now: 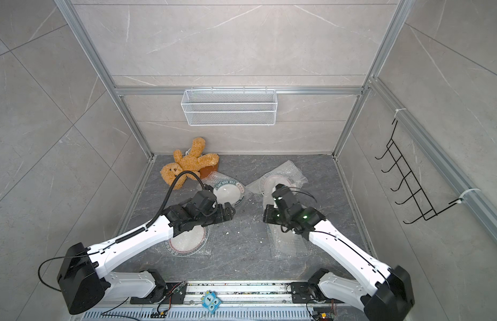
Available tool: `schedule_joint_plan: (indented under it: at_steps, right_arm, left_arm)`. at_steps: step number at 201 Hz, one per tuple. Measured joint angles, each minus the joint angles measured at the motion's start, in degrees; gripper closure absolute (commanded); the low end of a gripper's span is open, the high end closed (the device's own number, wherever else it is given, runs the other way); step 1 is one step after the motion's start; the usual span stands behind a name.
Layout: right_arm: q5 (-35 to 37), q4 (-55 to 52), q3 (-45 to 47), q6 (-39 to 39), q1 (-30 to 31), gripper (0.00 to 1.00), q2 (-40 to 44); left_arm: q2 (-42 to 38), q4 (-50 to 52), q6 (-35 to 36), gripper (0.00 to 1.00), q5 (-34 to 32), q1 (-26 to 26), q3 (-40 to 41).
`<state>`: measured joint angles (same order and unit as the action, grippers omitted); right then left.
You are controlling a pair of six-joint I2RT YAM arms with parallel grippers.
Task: Unpack dinner plates from bubble wrap
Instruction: Unwrap the bubble wrap at the center of the board.
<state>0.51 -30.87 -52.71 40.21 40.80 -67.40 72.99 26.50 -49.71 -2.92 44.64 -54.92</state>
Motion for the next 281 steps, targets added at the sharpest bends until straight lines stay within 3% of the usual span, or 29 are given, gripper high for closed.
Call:
schedule_joint_plan:
  at_steps: [10, 34, 56, 81, 91, 124, 149, 163, 172, 226, 254, 281]
  right_arm:
    - [2.6, 1.3, -0.5, 1.3, 4.3, 1.0, -3.3]
    - [4.9, 7.5, -0.7, 4.5, 10.9, 0.82, -11.9]
    - [4.7, 10.7, -0.8, 6.1, 11.9, 0.49, -17.1]
    - [3.3, 11.1, -1.2, 5.3, 11.8, 0.22, -15.4]
    - [2.2, 10.3, -2.2, 4.3, 11.7, 0.16, -13.7]
    - [-2.0, 5.5, -7.6, 1.9, 8.8, 0.17, -5.6]
    - [-1.3, 0.4, -8.4, 1.3, 3.1, 0.1, 0.0]
    - [-1.5, -1.6, -5.9, 1.0, -2.3, 0.01, 3.1]
    - [-1.4, -3.1, -3.5, 1.3, -6.3, 0.0, 5.2]
    - [-1.9, -9.8, 4.0, 1.7, -25.6, 0.0, 10.2]
    - [-5.3, -9.6, 9.0, 2.7, -37.0, 0.0, 10.1]
    - [-8.7, -8.9, 11.9, 3.6, -42.6, 0.0, 10.1]
  left_arm:
    - [-0.9, 1.4, 0.2, 0.0, 0.0, -1.5, 0.3]
    - [-3.2, 3.7, 0.3, 0.0, 0.6, -5.0, 1.6]
    - [-4.9, 5.1, 0.8, 0.0, 1.6, -7.0, 2.1]
    - [-7.1, 5.8, 2.5, 0.0, 3.1, -7.6, 2.1]
    - [-8.0, 6.0, 3.4, 0.01, 3.8, -7.6, 2.1]
    - [-8.2, 6.3, 5.5, 0.02, 4.8, -5.7, 2.1]
    - [-4.2, 7.0, 6.4, 0.02, 2.8, 1.6, 0.3]
    - [0.9, 7.0, 6.5, 0.01, 1.2, 6.6, -2.9]
    - [4.5, 7.0, 6.5, 0.0, 0.0, 9.2, -5.5]
    - [32.5, 13.2, 7.1, 0.0, -11.9, 22.2, -33.6]
    - [41.7, 16.8, 7.9, 0.0, -15.2, 24.9, -45.2]
    - [50.2, 21.7, 8.3, 0.0, -19.2, 25.0, -57.5]
